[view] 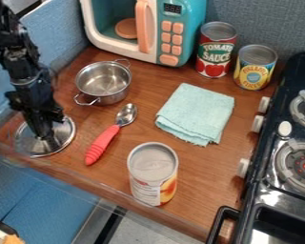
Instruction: Open the lid of the silver pot
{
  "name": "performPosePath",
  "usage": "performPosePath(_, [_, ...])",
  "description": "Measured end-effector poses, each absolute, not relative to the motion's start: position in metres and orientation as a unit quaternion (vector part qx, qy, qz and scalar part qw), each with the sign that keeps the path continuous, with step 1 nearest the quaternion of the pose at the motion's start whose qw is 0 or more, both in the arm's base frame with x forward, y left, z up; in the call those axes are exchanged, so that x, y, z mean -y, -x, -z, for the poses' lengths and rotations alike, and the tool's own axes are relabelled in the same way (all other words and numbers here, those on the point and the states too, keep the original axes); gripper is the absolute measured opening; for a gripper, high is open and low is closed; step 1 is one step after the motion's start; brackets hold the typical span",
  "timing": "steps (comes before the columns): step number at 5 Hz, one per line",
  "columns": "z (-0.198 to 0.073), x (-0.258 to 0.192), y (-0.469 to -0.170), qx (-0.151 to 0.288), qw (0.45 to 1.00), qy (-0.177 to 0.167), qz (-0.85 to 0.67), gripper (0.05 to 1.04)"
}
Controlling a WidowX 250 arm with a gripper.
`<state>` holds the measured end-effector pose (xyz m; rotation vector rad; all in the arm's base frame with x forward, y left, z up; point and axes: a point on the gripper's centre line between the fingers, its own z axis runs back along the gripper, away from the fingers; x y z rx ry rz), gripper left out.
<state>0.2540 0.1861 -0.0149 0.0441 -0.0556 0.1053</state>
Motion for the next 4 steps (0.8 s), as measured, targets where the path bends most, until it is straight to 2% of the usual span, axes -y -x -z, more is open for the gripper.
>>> performPosePath(1, [0.015,-0.188,-0.272,0.039,0.997,-0.024,-0.055,0.053])
performPosePath(2, [0.016,-0.182,-0.272,0.037,0.998,-0.025,-0.044,0.076])
performPosePath(3, [0.002,-0.169,-0.267,0.046,0.998,-0.027,-0.029,0.227])
performPosePath(4, [-0.037,-0.166,-0.275,0.099,0.994,-0.038,-0.018,0.486])
